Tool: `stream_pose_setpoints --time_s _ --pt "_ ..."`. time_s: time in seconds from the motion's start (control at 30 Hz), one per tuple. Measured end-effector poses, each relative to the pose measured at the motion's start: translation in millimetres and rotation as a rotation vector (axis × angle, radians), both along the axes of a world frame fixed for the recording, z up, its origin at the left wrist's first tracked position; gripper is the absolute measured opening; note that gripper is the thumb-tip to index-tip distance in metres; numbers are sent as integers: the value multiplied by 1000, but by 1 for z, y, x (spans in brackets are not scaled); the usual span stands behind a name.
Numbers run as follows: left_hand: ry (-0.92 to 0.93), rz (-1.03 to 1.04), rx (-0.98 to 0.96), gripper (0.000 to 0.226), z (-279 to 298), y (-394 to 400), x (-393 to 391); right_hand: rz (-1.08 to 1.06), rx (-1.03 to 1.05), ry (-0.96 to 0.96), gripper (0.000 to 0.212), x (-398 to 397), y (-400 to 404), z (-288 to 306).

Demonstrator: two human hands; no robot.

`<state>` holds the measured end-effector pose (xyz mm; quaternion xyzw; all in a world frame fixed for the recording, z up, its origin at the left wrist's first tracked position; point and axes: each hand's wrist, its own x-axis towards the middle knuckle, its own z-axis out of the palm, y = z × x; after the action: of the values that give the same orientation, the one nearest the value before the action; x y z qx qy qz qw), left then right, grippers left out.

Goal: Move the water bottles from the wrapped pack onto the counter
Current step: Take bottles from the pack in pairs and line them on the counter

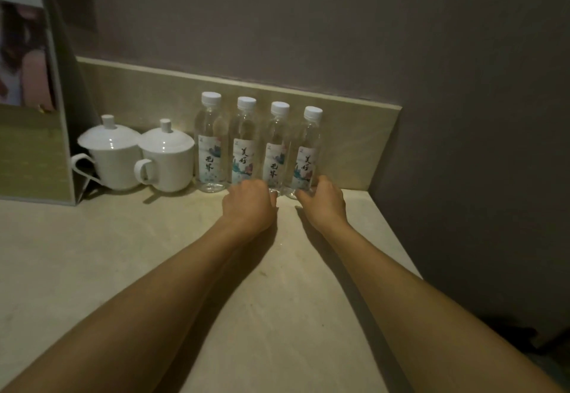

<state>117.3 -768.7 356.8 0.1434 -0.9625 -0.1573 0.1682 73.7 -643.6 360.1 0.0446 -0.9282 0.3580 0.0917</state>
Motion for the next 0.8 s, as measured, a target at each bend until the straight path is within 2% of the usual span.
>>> stream_pose_setpoints --time_s 0.2,0.4,0.57,0.8 --pt "9 -22 86 34 -1 3 8 -35 45 84 40 12 16 6" --pt "46 -93 137 37 25 28 20 -4 -110 175 28 34 42 27" --pt "128 -151 143 35 43 99 33 -25 -199 260 25 57 99 43" --pt "197 -226 247 37 54 231 52 -85 -193 364 17 88 242 44"
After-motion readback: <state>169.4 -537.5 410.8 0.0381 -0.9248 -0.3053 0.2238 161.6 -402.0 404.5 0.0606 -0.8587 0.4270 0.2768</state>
